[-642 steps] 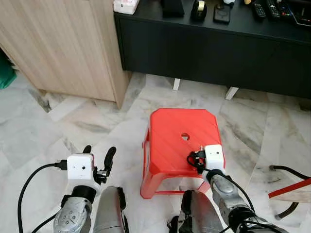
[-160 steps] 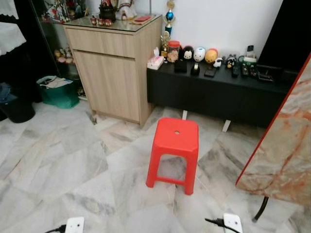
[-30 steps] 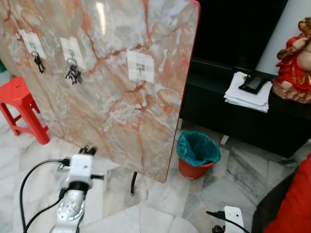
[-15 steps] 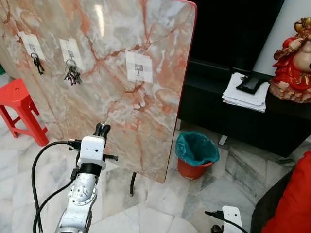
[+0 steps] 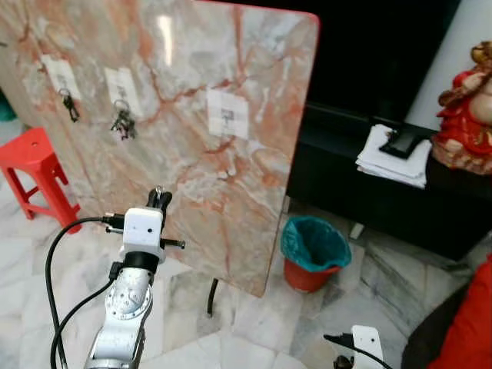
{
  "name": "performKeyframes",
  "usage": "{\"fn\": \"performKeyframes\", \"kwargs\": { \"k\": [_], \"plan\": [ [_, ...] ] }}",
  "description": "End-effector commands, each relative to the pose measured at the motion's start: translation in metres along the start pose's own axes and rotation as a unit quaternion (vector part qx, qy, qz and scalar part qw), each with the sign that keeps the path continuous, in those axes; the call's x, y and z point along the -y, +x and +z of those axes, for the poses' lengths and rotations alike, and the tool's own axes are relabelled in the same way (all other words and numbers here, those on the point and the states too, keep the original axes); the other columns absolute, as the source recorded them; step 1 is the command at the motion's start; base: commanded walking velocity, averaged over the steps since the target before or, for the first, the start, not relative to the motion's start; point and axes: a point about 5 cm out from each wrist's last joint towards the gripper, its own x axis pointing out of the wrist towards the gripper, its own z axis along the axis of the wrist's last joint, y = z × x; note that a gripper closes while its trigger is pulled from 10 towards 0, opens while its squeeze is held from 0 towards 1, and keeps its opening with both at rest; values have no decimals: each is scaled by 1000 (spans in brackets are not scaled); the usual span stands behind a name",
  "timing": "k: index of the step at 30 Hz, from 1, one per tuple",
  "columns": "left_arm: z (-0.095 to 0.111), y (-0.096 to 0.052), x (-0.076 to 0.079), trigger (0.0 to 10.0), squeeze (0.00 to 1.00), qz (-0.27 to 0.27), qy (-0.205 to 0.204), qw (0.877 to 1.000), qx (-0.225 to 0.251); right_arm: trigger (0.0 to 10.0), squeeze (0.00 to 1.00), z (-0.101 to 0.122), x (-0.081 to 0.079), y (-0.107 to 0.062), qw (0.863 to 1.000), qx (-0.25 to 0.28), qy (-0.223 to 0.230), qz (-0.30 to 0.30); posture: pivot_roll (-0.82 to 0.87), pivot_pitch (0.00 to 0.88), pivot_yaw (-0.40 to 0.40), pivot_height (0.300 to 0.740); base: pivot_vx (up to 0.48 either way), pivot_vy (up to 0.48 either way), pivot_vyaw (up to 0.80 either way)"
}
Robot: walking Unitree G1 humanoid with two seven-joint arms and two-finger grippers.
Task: Hang keys on a hook
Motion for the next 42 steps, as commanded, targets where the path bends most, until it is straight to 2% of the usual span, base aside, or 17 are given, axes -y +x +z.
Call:
{"fn": "performKeyframes", "kwargs": {
  "k": [1,22,29,36,42],
  "plan": [
    [5,3,0,10000,0,0,1,1000,4,10000,0,4,-1,0,1000,6,-1,1,73,0,-82,740,307,0,0],
    [14,2,12,10000,0,-38,-25,999,11,10000,0,5,-4,1,1000,5,-7,4,76,0,-88,740,332,0,0],
    [21,-1,28,10000,0,-106,-36,993,20,10000,0,5,-19,2,1000,5,-11,11,80,0,-90,740,90,0,0],
    [26,4,31,10000,0,-111,-45,992,26,10000,0,8,-38,2,1000,7,-16,18,81,0,-94,740,0,0,0],
    [29,6,34,10000,0,-117,-46,992,31,10000,0,13,-46,3,1000,11,-17,19,80,0,-94,740,0,0,0]
  ]
}}
